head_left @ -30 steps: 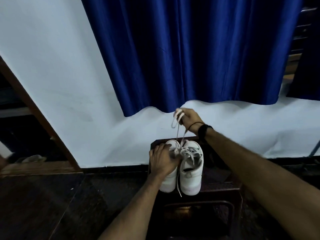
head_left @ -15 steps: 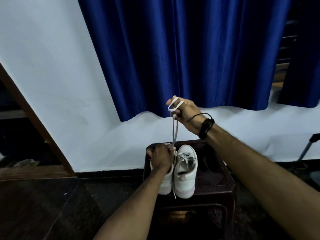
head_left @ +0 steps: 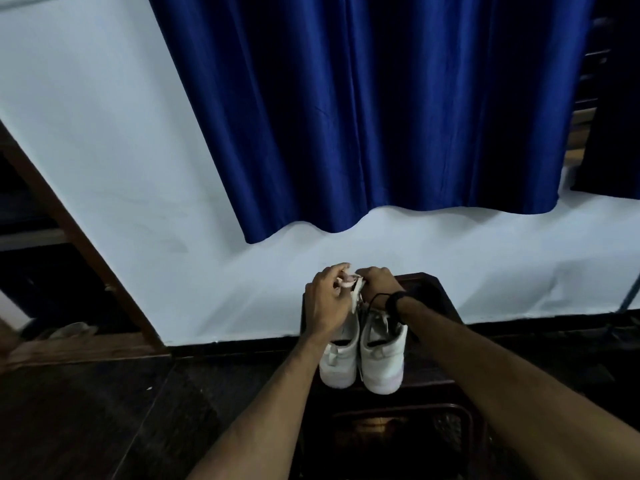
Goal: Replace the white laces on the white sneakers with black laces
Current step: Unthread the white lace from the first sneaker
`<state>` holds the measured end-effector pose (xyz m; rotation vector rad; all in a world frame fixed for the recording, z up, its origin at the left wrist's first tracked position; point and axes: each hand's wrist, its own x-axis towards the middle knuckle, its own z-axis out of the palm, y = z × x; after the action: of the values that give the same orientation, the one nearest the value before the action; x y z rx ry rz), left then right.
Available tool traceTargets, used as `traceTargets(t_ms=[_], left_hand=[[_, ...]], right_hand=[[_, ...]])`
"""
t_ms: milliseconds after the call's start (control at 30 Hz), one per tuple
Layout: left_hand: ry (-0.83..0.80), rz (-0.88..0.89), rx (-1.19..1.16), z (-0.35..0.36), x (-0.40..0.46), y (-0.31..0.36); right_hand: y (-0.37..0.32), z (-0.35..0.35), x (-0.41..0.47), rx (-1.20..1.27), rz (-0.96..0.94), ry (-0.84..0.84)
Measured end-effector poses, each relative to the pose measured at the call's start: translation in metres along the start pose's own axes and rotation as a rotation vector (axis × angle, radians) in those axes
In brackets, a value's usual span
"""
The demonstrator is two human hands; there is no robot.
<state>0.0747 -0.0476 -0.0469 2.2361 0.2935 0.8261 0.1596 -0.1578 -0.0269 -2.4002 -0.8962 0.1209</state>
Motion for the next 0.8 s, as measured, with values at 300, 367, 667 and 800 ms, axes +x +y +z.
traceTargets(t_ms=[300,367,667,800], left_hand=[[-0.216,-0.048,0.524,0.017,-0.026,-0.026],[-0.189,-0.059,0.512,0.019,-0.024,-0.025],[-0.155,-0.105,0.524,0.021,-0.026,-0.027],[-0.179,-0.123,0.531,0.022,-0.028,-0.026]], right_hand=[[-0.013,-0.033,0.01,0.455,-0.002,0.258],[-0.019,-0.048,0.012,0.639,0.005,0.294],[-0.07,-0.107,-0.011,1.186,-0.168,0.16],[-0.092,-0.135,-0.01,1.179,-0.082,0.27]])
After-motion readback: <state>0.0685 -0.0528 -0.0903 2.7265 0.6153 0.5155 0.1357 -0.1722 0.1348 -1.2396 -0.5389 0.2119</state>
